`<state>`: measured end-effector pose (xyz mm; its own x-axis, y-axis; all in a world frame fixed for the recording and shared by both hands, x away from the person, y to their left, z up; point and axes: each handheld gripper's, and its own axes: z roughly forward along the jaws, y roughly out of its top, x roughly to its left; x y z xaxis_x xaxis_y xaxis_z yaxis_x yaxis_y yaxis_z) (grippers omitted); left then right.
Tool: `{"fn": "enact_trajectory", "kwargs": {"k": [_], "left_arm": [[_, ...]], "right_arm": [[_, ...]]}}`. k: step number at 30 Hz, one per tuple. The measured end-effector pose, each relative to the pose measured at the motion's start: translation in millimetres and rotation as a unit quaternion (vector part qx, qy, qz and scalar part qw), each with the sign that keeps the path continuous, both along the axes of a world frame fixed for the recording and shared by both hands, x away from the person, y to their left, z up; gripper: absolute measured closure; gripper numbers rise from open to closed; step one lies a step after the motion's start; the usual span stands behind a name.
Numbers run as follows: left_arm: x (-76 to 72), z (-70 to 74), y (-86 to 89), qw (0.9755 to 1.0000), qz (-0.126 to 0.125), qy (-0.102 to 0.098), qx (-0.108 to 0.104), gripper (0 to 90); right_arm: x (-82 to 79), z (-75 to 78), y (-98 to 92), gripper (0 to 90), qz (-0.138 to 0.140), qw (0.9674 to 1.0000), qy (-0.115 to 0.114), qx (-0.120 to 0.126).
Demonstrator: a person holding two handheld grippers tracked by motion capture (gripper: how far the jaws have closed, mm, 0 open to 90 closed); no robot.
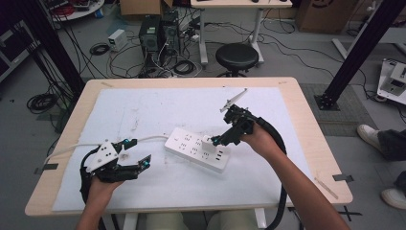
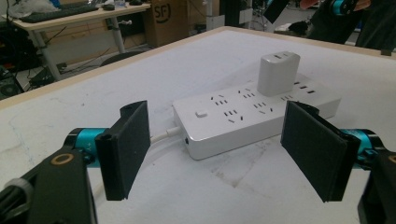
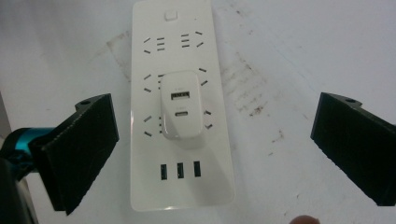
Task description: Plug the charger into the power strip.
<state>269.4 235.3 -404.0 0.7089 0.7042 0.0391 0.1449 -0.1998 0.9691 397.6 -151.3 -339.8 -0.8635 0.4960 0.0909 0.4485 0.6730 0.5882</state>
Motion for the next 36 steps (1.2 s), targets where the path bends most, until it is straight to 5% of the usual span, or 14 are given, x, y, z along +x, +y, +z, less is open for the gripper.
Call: {"fn": "enact_trajectory", "kwargs": {"k": [4, 36], "left_arm": [[1.4, 0.3, -2.9, 1.0, -0.003, 0.001, 0.001, 24.1], [0.4, 7.8, -7.3, 1.0, -0.003, -0.007, -0.005, 24.1]], "right_arm": [[-4.4, -0.2, -15.9, 0.7, -0.014, 0.9996, -0.004, 0.024], [-46.4, 7.1, -103.7, 0.7, -0.06, 0.9949, -0.055, 0.059]]}}
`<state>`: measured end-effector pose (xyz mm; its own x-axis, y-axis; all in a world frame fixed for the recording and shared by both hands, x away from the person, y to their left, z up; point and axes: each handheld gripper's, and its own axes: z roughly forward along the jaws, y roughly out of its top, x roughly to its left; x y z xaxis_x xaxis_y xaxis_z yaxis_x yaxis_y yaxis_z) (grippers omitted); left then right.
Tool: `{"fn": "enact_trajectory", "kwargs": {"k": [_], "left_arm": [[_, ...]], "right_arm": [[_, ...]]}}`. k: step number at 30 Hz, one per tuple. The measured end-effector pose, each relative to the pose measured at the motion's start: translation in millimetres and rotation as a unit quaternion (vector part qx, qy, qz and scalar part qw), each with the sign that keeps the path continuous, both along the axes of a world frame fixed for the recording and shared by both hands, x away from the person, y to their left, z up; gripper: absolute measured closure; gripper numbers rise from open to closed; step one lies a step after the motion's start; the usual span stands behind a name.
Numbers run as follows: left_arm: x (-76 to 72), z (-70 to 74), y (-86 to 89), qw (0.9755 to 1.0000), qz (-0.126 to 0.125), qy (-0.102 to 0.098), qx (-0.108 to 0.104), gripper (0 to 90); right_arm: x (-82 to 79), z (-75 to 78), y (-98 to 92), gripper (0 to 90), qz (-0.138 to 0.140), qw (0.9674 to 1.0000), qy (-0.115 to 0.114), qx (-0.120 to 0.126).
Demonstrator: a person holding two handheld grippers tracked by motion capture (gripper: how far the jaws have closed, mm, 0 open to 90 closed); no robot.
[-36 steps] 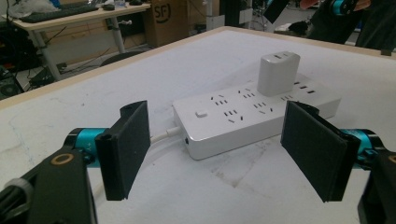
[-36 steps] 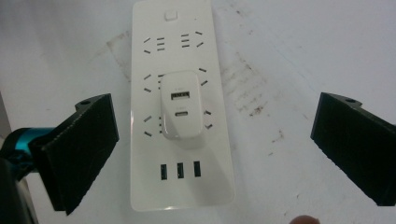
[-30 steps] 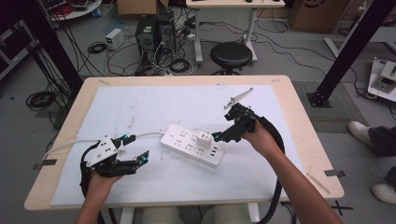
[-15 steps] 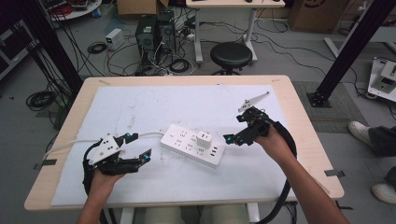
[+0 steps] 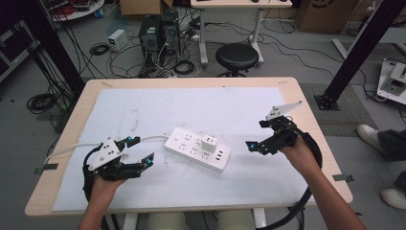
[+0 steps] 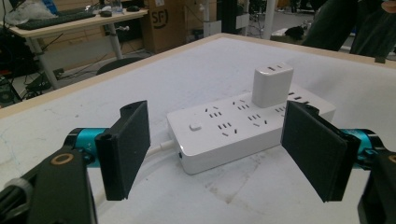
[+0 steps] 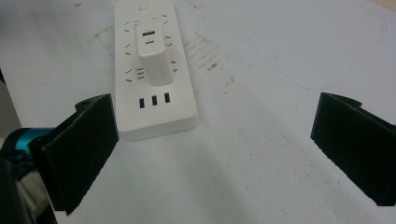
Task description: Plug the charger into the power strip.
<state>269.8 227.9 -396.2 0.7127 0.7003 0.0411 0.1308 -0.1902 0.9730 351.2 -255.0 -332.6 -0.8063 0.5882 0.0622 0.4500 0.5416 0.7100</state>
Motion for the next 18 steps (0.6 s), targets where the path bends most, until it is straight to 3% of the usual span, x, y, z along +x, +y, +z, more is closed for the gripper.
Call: {"fn": "enact_trajectory", "kwargs": {"k": [7, 18], "left_arm": [[-2.1, 0.8, 0.9, 1.0, 0.001, -0.003, 0.002, 24.1], [-2.9, 3.0, 0.2, 1.0, 0.003, -0.004, 0.0, 24.1]], "right_arm": [[-12.2, -4.0, -21.5, 0.7, -0.016, 0.9997, -0.007, 0.015], [-19.4, -9.4, -31.9, 0.7, -0.026, 0.9992, -0.012, 0.027]]}}
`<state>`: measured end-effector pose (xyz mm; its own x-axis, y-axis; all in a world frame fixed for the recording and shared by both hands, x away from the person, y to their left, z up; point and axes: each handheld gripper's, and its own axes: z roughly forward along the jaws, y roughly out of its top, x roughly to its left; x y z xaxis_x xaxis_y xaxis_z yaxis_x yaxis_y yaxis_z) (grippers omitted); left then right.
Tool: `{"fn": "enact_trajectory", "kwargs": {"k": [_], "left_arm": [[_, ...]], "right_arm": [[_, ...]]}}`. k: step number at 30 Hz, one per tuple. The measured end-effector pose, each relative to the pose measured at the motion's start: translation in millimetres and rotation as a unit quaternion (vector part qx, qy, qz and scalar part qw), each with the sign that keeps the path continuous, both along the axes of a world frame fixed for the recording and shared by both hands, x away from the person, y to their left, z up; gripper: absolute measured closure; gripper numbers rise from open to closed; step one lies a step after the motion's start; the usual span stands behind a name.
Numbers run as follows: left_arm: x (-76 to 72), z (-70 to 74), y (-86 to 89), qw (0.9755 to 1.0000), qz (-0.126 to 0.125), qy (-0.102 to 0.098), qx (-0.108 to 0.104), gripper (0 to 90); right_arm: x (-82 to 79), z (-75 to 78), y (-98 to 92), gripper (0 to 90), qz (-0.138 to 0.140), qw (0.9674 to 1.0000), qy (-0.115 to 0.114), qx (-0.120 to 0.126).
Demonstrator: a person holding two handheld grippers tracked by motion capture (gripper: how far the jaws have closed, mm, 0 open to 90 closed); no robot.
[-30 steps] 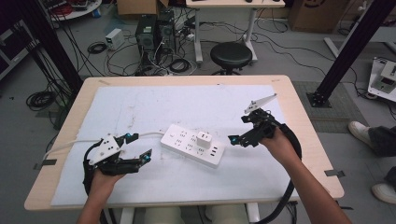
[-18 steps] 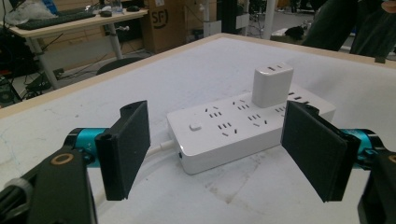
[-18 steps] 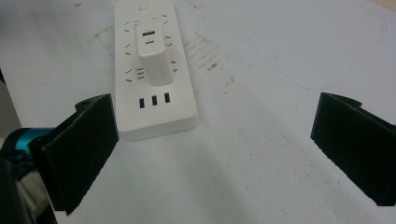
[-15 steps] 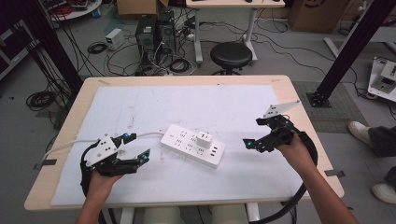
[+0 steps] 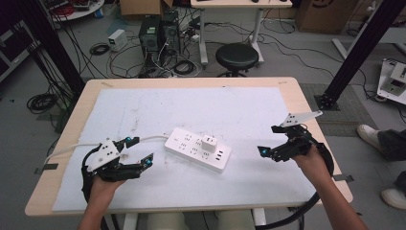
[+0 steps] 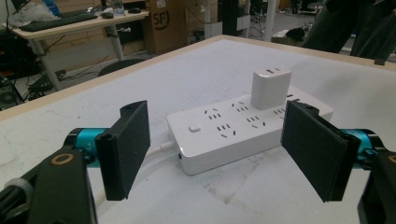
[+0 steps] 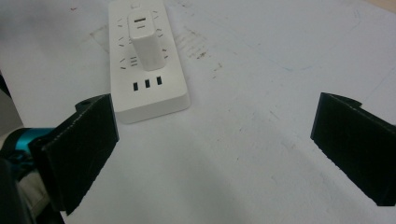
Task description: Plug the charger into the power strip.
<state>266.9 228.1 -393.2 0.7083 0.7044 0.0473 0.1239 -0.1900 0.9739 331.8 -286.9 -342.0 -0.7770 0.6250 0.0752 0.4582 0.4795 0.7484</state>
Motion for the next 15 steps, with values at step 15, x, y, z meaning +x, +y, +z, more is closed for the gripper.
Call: {"fn": "enact_trajectory", "kwargs": {"k": [15], "left_arm": [[0.7, 1.6, -1.5, 1.0, -0.001, -0.001, 0.0, 24.1]], "right_arm": [[-2.3, -4.4, -4.6, 0.7, -0.004, 1.0, -0.002, 0.004]]}}
